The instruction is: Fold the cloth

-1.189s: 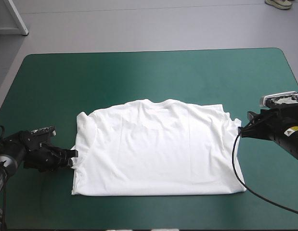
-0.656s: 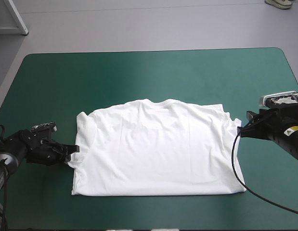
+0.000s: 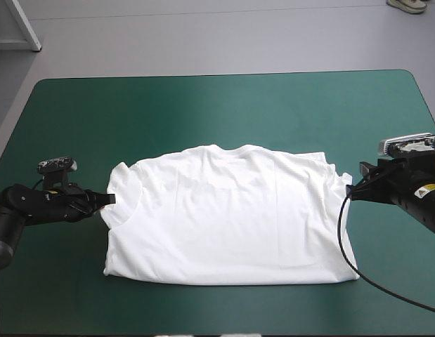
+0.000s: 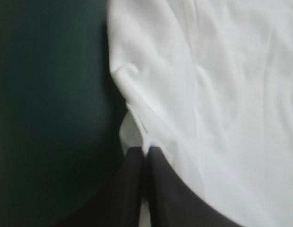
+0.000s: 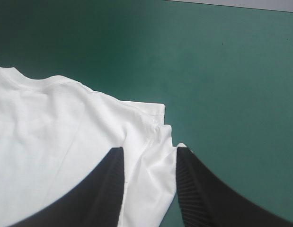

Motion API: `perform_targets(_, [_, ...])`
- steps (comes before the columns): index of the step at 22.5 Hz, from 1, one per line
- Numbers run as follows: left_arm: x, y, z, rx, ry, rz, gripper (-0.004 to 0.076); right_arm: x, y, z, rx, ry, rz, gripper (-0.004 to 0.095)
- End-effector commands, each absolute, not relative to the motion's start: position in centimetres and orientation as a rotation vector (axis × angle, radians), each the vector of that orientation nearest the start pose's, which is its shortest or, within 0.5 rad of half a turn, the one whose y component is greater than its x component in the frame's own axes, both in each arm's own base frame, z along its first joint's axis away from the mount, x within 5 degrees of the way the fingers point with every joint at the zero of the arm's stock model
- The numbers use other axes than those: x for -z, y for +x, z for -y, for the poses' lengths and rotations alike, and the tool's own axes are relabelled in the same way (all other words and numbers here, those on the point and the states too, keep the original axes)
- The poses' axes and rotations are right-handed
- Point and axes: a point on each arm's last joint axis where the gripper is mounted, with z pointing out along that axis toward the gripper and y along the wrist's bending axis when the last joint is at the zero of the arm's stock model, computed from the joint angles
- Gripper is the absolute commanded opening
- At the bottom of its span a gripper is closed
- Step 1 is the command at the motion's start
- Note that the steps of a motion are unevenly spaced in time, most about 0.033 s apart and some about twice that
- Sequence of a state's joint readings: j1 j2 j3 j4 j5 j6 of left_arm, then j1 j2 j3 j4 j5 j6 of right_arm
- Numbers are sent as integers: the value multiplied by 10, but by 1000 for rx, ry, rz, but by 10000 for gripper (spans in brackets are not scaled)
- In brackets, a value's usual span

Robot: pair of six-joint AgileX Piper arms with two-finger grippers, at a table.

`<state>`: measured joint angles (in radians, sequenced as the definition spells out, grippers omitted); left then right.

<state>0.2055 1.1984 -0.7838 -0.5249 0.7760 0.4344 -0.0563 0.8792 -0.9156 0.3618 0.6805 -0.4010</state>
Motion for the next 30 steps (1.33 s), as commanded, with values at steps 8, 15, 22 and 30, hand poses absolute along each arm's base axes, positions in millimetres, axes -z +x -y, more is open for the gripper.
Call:
perform_targets(8, [-287, 224, 39, 577, 176, -2487, 19, -391, 173, -10, -125, -181, -1977, 345])
perform_targets(15, [-242, 245, 74, 629, 302, -2667, 19, -388, 172, -12, -128, -210, -2003, 345])
perform_targets(22, [-239, 250, 80, 647, 384, -2673, 312, -386, 171, -11, -103, -231, -2028, 437])
perform_targets(30, [-297, 230, 76, 593, 456, -2471, 374, -355, 198, -4, -78, -205, -2213, 437])
